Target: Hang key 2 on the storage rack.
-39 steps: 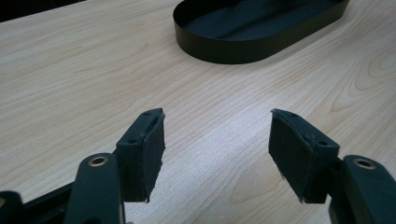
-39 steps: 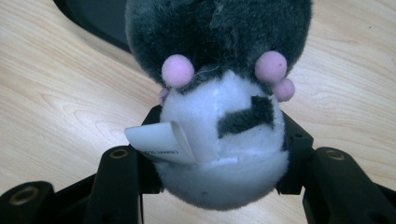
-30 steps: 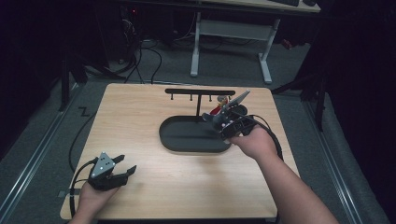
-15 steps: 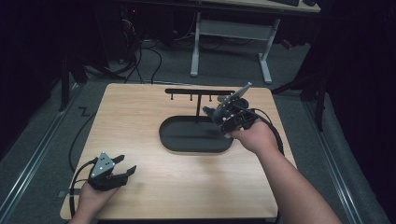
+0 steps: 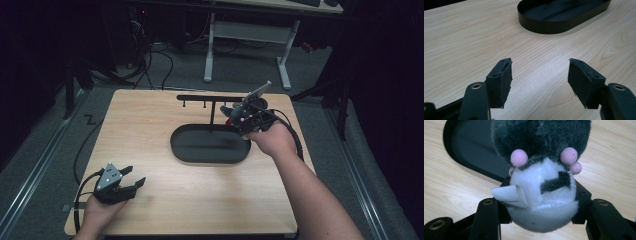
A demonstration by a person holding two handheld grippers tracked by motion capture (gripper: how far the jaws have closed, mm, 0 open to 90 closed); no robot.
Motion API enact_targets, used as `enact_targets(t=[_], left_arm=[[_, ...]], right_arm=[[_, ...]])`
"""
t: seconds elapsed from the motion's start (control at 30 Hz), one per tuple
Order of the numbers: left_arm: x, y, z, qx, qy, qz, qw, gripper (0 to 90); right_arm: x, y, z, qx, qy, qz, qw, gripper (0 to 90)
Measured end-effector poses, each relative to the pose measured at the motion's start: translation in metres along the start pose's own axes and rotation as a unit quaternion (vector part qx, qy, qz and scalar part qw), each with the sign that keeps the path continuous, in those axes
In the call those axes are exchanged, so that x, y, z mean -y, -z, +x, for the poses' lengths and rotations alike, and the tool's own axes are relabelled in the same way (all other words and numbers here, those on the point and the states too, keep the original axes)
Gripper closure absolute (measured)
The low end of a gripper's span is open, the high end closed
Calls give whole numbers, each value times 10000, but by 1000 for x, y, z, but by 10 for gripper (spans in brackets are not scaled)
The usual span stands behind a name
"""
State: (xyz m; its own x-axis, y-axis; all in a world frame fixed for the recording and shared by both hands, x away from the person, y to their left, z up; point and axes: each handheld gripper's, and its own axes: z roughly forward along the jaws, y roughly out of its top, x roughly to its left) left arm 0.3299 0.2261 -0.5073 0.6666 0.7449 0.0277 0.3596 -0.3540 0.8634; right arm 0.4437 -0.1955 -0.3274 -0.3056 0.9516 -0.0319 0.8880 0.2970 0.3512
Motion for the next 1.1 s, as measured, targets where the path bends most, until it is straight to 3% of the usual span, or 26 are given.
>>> enact_targets(t=[0.37, 0.73, 1.1], left_arm=[[0, 0, 0, 4, 7, 2, 10000, 364], [0, 1, 1, 13, 14, -8, 10000, 364], [0, 1, 1, 18, 25, -18, 10000, 364]], right_arm=[[-7, -9, 1, 224, -4, -36, 9997, 488], [-11, -28, 11, 449, 126, 117, 9988, 489], [-14, -43, 17, 360, 172, 206, 9990, 488]])
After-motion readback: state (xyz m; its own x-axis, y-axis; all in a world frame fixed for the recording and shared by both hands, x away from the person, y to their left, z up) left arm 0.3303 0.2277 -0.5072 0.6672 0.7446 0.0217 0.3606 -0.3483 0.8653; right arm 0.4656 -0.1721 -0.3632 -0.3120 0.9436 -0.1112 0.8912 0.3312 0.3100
